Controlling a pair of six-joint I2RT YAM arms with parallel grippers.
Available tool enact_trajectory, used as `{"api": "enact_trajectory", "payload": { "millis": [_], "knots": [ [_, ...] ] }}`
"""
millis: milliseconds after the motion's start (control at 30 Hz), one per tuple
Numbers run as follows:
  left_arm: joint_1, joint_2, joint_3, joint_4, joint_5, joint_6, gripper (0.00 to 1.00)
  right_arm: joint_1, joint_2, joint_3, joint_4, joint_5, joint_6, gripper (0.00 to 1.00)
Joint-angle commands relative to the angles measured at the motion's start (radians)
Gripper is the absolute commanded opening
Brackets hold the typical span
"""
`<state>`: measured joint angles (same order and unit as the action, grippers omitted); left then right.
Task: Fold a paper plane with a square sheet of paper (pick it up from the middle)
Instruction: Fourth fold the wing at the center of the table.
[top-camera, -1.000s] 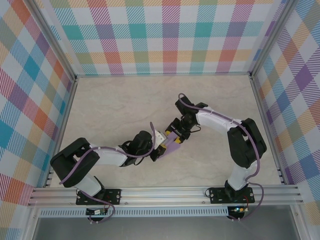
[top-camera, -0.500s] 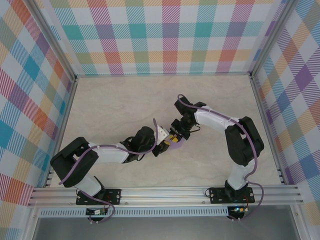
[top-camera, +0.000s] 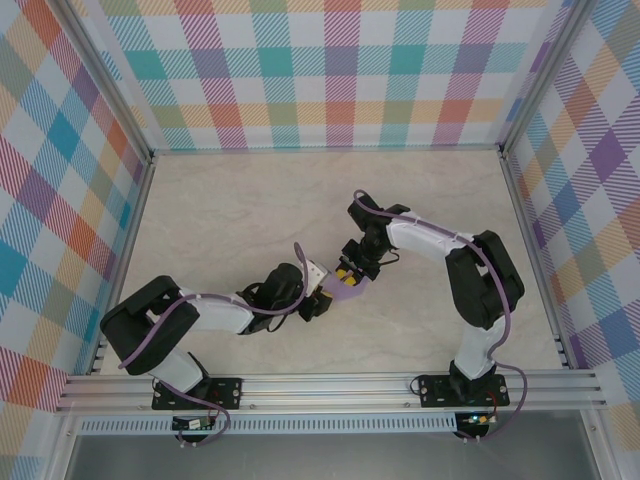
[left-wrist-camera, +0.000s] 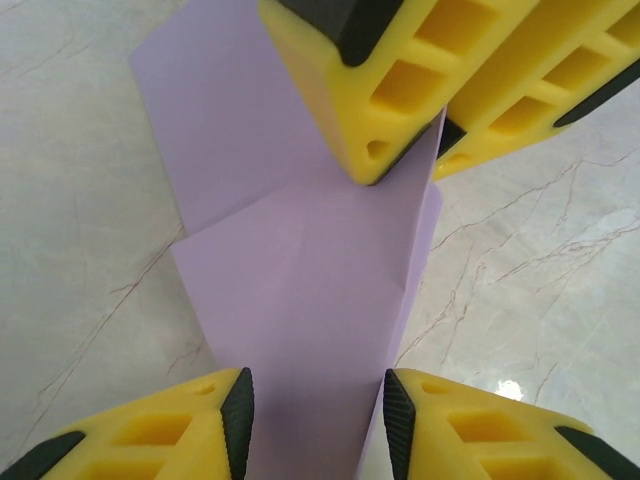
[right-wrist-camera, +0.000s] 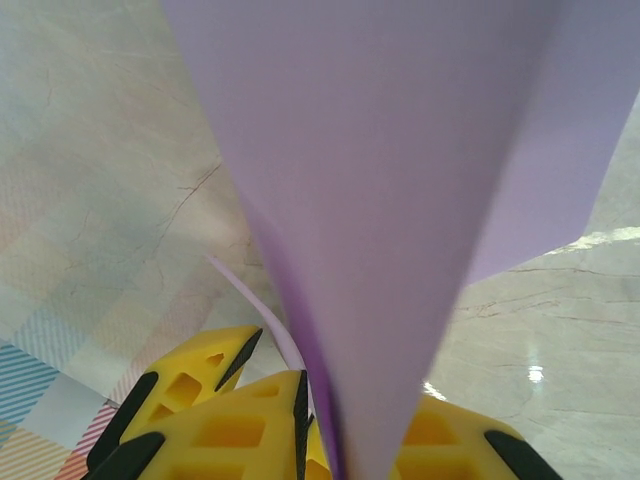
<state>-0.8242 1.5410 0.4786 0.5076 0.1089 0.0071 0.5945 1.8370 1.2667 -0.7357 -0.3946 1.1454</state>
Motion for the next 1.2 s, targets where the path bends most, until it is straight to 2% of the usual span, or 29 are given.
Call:
{"api": "enact_trajectory", "payload": {
  "millis": [0, 133, 367, 733, 867, 1167],
  "knots": [
    [-0.008, -0.045, -0.024, 0.038, -0.039, -0.018, 0.41, -0.001, 0.019, 0.030, -0.027, -0.002, 0.018, 0.18],
    [-0.012, -0.051, -0.036, 0.039, -0.061, -0.019, 0.40, 0.000, 0.020, 0.030, -0.024, 0.000, 0.021, 0.17],
    [-0.028, -0.055, -0.044, 0.044, -0.037, -0.020, 0.41, -0.001, 0.021, 0.030, -0.021, -0.003, 0.028, 0.12],
    [-0.043, 0.022, -0.021, 0.072, -0.053, 0.011, 0.39, 0.000, 0.017, 0.031, -0.022, -0.006, 0.034, 0.12],
    [-0.049, 0.036, -0.021, 0.084, -0.074, 0.024, 0.34, 0.000, 0.017, 0.031, -0.022, -0.006, 0.034, 0.12],
    [-0.050, 0.048, -0.018, 0.122, -0.021, -0.001, 0.21, -0.001, 0.021, 0.032, -0.028, -0.011, 0.027, 0.12]
  ]
}}
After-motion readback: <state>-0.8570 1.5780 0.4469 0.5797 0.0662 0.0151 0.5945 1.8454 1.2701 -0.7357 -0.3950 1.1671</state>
